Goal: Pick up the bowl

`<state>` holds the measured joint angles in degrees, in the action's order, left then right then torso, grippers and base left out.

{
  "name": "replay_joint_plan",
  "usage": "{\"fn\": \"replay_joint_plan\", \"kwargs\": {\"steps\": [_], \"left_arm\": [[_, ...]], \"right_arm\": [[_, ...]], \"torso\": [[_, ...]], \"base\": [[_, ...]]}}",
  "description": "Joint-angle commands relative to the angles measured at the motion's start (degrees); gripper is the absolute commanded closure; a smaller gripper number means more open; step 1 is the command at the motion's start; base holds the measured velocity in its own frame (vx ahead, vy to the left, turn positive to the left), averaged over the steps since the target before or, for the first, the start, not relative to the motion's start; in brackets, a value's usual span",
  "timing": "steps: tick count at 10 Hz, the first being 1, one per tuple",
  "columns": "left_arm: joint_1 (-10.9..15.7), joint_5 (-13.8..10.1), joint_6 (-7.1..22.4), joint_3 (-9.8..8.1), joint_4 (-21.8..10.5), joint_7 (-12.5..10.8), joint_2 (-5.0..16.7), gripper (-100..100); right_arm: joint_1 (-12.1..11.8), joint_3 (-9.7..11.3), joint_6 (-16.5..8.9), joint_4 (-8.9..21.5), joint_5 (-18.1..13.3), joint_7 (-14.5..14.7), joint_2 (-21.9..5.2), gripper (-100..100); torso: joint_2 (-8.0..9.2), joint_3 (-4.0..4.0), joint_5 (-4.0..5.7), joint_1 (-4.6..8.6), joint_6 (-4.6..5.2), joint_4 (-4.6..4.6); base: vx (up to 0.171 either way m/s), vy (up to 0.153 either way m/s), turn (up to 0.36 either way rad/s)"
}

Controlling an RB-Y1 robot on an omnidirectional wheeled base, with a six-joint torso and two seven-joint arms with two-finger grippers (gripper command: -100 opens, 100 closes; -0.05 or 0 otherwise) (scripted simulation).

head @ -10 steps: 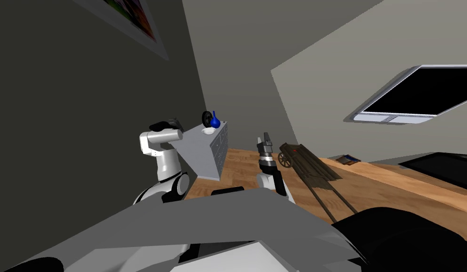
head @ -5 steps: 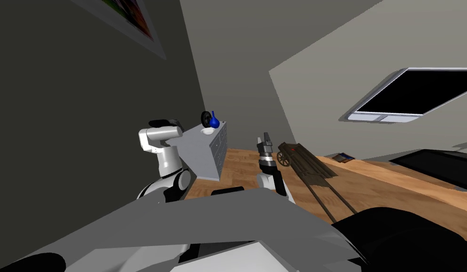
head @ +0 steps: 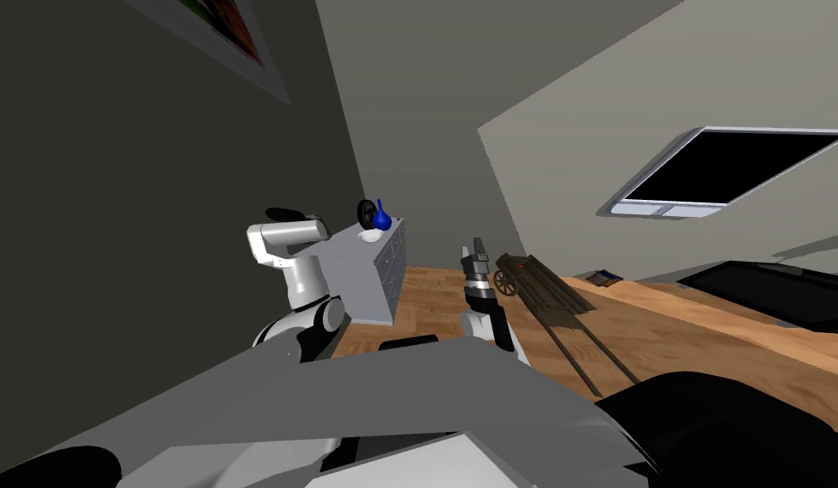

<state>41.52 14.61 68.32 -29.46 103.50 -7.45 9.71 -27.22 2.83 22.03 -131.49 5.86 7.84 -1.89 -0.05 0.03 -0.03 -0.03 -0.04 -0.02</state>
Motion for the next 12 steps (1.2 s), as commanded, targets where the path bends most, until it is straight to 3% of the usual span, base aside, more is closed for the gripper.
{"fn": "replay_joint_plan", "kwargs": {"steps": [1,4,6,7,12], "left_arm": [[0.3,0.1,1.7,-0.14,-0.2,0.1,0.1,-100],[4.0,1.6,7.0,-1.37,-2.1,0.5,-0.2,-100],[4.0,1.6,9.3,-1.37,-2.1,0.5,-0.2,-100],[5.5,2.2,11.5,-1.88,-3.0,0.8,-0.4,-100],[8.1,3.5,19.5,-2.68,-4.6,1.4,-0.9,-100]], "right_arm": [[0.0,0.0,0.0,0.0,0.0,0.0,0.0,0],[0.0,0.0,0.0,0.0,0.0,0.0,0.0,0],[0.0,0.0,0.0,0.0,0.0,0.0,0.0,0],[0.0,0.0,0.0,0.0,0.0,0.0,0.0,0],[0.0,0.0,0.0,0.0,0.0,0.0,0.0,0]], "torso": [[0.00,0.00,0.00,0.00,0.00,0.00],[-0.02,0.01,0.00,0.01,0.00,-0.01],[-0.04,0.03,0.00,0.00,0.00,-0.01],[-0.02,0.01,-0.01,0.00,-0.02,-0.01],[-0.11,0.06,0.00,0.01,0.01,-0.03]], "base": [[0.003,0.007,0.003],[0.014,0.011,-0.079],[0.012,0.012,-0.024],[0.015,0.006,-0.070],[0.029,0.013,-0.072]]}}
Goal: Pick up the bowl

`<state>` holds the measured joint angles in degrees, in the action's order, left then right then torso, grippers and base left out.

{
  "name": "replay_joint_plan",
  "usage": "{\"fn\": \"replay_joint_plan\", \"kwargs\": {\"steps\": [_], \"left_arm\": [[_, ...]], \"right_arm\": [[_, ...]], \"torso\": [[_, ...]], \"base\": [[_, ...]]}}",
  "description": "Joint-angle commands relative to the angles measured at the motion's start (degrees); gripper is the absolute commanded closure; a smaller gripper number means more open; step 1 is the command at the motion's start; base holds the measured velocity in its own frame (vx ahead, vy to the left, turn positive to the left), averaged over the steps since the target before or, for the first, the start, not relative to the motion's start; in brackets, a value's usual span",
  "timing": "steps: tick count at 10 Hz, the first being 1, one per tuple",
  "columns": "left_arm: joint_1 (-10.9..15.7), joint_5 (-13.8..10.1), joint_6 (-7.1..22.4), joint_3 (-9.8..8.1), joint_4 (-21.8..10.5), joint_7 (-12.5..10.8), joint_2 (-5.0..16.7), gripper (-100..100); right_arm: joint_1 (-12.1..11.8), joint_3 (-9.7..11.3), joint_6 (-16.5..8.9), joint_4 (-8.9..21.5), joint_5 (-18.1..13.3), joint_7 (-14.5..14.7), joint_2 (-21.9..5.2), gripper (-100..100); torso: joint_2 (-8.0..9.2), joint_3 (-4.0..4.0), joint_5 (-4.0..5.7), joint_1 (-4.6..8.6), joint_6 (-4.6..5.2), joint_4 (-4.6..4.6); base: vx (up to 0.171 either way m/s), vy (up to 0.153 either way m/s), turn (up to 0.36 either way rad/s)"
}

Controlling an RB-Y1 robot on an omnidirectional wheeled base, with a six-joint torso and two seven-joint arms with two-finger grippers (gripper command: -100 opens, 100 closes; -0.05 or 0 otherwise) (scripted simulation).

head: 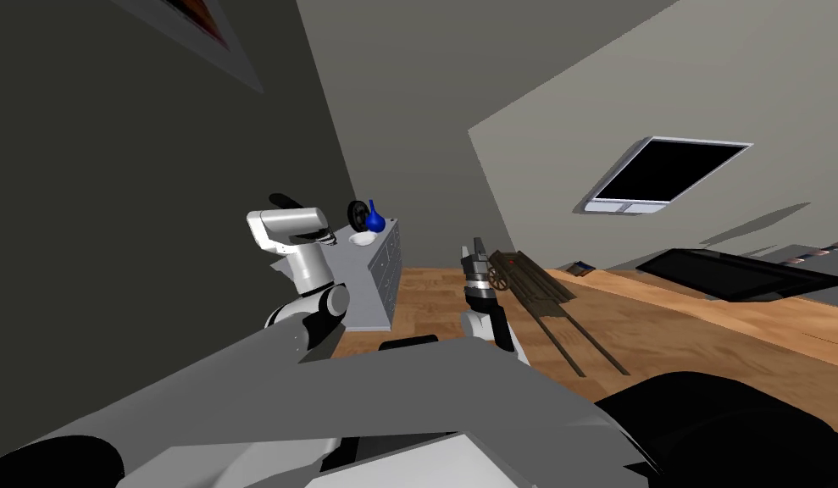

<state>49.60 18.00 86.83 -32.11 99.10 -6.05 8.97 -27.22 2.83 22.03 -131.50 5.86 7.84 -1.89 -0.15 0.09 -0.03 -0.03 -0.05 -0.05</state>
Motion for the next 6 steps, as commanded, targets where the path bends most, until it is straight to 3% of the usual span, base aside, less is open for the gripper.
{"fn": "replay_joint_plan", "kwargs": {"steps": [1,6], "left_arm": [[1.0,0.7,2.9,-0.35,-1.0,0.3,-0.5,-100],[2.6,1.6,9.7,-0.83,-2.3,0.9,-1.2,-100]], "right_arm": [[0.0,0.0,0.0,0.0,0.0,0.0,0.0,0],[0.0,0.0,0.0,0.0,0.0,0.0,0.0,0]], "torso": [[0.00,0.00,0.00,0.00,0.00,0.00],[-0.04,0.02,0.00,0.02,0.01,-0.01]], "base": [[0.038,0.008,-0.085],[0.036,0.010,-0.061]]}}
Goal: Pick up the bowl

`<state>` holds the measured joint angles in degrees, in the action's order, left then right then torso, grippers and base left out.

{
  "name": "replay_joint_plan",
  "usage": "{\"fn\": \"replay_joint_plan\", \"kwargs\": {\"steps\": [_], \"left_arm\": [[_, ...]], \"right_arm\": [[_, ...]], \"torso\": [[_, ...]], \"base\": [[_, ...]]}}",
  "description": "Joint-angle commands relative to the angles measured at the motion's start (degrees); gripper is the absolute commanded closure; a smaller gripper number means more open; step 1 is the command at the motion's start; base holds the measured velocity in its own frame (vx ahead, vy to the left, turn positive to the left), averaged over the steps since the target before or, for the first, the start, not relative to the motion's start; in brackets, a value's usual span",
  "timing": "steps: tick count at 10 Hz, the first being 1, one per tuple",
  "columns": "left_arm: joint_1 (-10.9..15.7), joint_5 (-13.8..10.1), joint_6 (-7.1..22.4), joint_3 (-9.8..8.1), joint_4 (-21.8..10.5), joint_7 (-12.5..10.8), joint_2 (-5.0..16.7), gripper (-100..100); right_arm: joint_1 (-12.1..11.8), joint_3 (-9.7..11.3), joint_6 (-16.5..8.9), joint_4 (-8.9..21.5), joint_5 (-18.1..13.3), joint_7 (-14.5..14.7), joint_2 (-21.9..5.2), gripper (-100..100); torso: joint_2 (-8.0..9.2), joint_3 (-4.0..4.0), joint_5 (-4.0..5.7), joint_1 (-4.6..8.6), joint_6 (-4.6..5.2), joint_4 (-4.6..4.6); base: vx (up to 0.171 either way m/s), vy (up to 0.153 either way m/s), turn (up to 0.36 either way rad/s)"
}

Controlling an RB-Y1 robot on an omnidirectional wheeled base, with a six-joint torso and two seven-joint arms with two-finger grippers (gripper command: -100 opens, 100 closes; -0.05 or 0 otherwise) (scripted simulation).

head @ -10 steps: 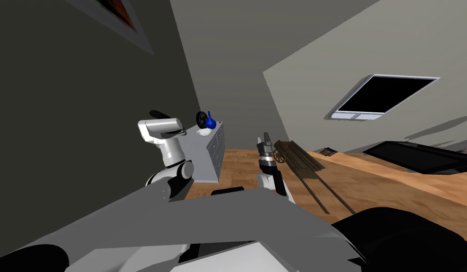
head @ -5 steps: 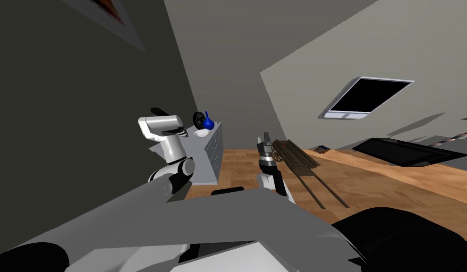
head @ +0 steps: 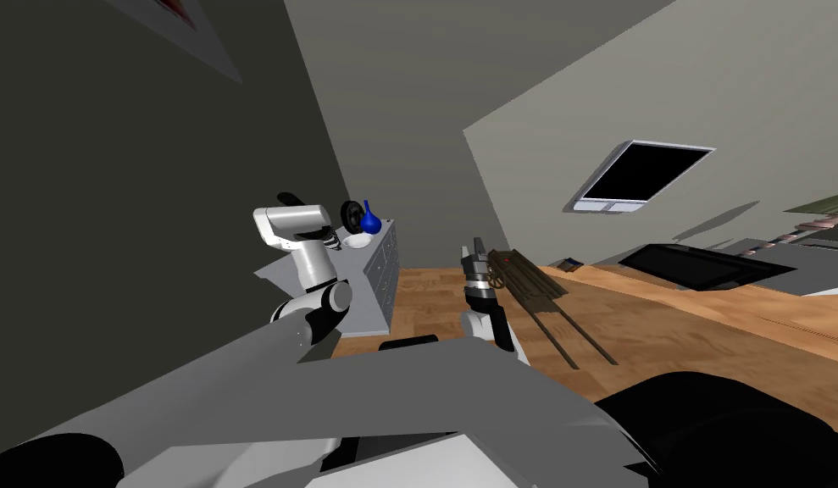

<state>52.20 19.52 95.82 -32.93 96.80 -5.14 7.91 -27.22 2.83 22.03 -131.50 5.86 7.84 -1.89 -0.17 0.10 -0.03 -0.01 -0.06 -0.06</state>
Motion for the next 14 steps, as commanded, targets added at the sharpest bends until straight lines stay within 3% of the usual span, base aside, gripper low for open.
{"fn": "replay_joint_plan", "kwargs": {"steps": [1,7,9,10,11,13,14], "left_arm": [[0.6,0.5,2.9,-0.19,-0.6,0.3,-0.6,-100],[1.4,1.7,11.4,-0.79,-3.0,1.4,-3.0,-100],[0.9,1.7,11.6,-0.87,-2.7,1.6,-3.3,-100],[1.0,1.7,11.9,-0.89,-2.8,1.6,-3.2,0],[0.2,1.1,9.9,-0.89,-3.9,1.2,-3.5,-100],[-0.5,0.7,8.4,-0.89,-4.7,0.9,-3.6,-100],[-0.3,0.8,9.1,-0.91,-4.4,1.1,-3.6,-100]], "right_arm": [[0.0,0.0,0.0,0.0,0.0,0.0,0.0,0],[0.0,0.0,0.0,0.0,0.0,0.0,0.0,0],[0.0,0.0,0.0,0.0,0.0,0.0,0.0,0],[0.0,0.0,0.0,0.0,0.0,0.0,0.0,0],[0.0,0.0,0.0,0.0,0.0,0.0,0.0,0],[0.0,0.0,0.0,0.0,0.0,0.0,0.0,0],[0.0,0.0,0.0,0.0,0.0,0.0,0.0,0]], "torso": [[0.00,0.00,0.00,0.00,0.00,0.00],[-0.22,0.13,0.00,0.00,0.01,-0.06],[-0.23,0.14,0.00,0.01,0.00,-0.05],[-0.09,0.06,0.00,0.02,-0.02,-0.03],[0.05,-0.02,0.00,0.03,-0.02,0.01],[0.08,-0.04,-0.01,-0.01,-0.02,0.02],[0.08,-0.05,0.00,0.00,-0.02,0.02]], "base": [[0.044,0.008,-0.083],[0.077,0.011,-0.081],[0.070,0.004,-0.034],[0.008,0.000,0.002],[0.014,0.004,0.018],[0.018,0.008,0.016],[0.006,0.003,0.001]]}}
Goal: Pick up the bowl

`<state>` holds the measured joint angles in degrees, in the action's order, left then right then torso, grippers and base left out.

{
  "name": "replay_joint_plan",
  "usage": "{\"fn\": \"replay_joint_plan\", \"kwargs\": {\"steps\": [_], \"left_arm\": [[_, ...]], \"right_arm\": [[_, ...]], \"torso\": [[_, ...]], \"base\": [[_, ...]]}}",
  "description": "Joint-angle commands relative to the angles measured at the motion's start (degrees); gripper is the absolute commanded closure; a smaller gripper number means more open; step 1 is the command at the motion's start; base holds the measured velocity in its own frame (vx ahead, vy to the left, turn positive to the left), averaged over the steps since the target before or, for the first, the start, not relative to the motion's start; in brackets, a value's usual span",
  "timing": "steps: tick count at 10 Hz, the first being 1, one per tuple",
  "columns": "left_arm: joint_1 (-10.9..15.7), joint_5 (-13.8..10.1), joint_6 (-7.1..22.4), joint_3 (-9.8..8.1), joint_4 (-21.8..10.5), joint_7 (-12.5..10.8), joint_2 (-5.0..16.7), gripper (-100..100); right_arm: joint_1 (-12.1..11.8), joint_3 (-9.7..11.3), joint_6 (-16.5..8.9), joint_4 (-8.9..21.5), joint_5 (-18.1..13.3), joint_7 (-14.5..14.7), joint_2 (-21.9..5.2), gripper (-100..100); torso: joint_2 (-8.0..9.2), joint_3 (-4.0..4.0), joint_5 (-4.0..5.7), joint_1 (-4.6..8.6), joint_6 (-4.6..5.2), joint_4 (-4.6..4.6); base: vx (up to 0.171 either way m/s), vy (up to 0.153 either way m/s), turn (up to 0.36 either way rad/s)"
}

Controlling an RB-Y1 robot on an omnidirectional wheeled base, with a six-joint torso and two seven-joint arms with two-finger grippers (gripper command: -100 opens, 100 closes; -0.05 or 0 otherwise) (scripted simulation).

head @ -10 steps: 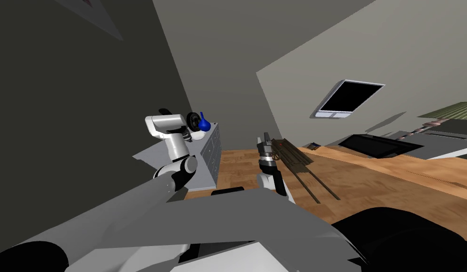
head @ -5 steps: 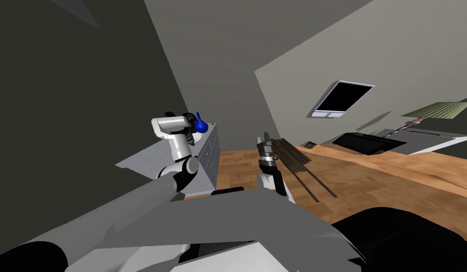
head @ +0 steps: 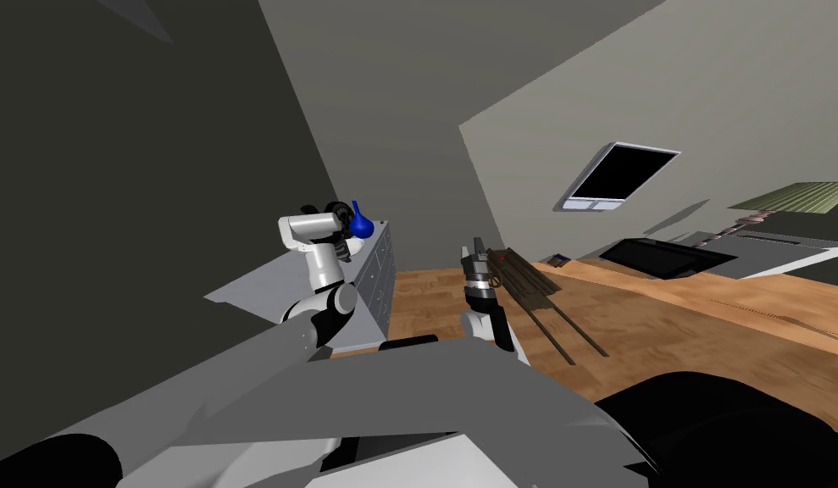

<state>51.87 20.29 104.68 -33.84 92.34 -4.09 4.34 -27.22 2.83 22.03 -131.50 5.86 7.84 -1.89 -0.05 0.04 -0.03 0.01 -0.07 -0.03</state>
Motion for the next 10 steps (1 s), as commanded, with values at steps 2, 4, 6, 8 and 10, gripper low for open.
{"fn": "replay_joint_plan", "kwargs": {"steps": [2,4,6,8,10], "left_arm": [[0.0,0.0,0.0,0.00,0.0,0.0,0.0,100],[0.0,0.0,0.1,0.03,0.0,0.1,0.0,100],[0.0,0.0,0.1,0.03,0.0,0.1,0.0,0],[1.1,0.8,2.6,0.02,1.4,0.5,0.3,100],[1.0,0.7,2.2,0.11,1.2,0.4,0.2,0]], "right_arm": [[0.0,0.0,0.0,0.0,0.0,0.0,0.0,0],[0.0,0.0,0.0,0.0,0.0,0.0,0.0,0],[0.0,0.0,0.0,0.0,0.0,0.0,0.0,0],[0.0,0.0,0.0,0.0,0.0,0.0,0.0,0],[0.0,0.0,0.0,0.0,0.0,0.0,0.0,0]], "torso": [[0.03,-0.02,0.00,0.01,0.00,0.01],[0.03,-0.03,-0.02,-0.01,-0.03,0.02],[0.06,-0.05,-0.01,0.00,-0.03,0.05],[0.14,-0.12,0.03,0.04,-0.03,0.11],[0.19,-0.16,0.02,0.05,-0.05,0.13]], "base": [[0.000,0.000,0.000],[0.000,0.000,0.000],[0.000,0.000,0.000],[-0.018,-0.006,-0.020],[-0.004,-0.001,-0.002]]}}
